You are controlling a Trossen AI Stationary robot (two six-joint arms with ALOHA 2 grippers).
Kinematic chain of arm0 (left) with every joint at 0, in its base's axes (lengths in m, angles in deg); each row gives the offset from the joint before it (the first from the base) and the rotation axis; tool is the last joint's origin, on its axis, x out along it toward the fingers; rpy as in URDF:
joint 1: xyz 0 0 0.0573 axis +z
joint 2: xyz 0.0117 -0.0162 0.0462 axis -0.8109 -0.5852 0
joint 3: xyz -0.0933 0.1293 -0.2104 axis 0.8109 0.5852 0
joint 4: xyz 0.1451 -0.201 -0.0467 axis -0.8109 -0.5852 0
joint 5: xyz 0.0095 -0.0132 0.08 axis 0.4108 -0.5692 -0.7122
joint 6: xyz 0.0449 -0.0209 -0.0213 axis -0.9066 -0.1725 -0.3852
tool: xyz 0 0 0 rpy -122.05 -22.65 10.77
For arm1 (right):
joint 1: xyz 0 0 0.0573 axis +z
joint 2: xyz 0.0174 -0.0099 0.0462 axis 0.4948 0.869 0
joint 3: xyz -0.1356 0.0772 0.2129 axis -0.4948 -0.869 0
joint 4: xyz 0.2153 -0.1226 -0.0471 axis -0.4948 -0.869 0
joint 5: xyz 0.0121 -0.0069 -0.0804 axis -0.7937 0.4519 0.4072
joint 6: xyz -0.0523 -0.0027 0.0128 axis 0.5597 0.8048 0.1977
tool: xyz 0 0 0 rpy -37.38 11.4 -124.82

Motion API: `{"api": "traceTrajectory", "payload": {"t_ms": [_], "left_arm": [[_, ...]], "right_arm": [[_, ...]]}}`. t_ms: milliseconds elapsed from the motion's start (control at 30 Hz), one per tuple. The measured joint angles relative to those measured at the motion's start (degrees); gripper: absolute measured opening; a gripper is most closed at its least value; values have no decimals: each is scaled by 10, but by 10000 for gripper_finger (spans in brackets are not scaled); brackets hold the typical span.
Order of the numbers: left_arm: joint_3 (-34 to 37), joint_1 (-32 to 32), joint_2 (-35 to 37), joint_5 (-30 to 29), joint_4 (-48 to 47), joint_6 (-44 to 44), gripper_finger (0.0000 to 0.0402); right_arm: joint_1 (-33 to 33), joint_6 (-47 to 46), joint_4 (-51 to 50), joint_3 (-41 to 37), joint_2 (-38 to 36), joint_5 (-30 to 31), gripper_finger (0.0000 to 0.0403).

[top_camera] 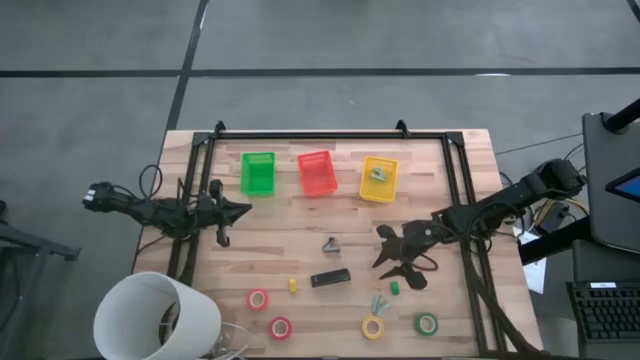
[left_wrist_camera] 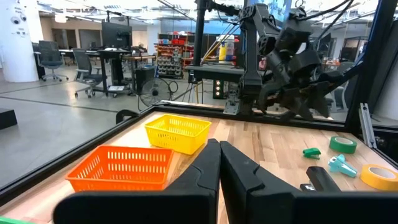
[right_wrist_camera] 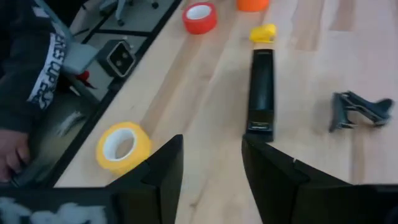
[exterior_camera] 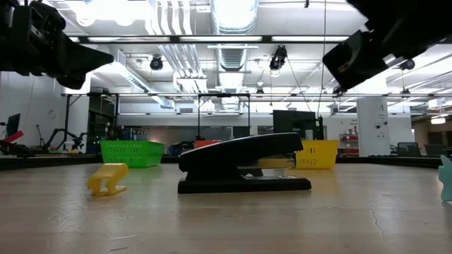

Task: Pick and place Stapler, Stapler remover, tape
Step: Put the light blue staple remover into the yellow bin

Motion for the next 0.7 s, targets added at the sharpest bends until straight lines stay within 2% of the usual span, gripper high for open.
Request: {"api": "traceTrajectory", "payload": {"t_ms": [233,400,700], "left_arm": [[0,0,0,0,0,0,10],[0,0,0,0,0,0,10],[0,0,0,0,0,0,10]], "right_arm": [[29,12,5,0,0,45,208],[44,6,15,0,14,48,210],[59,5,54,14,102,46,210]]}}
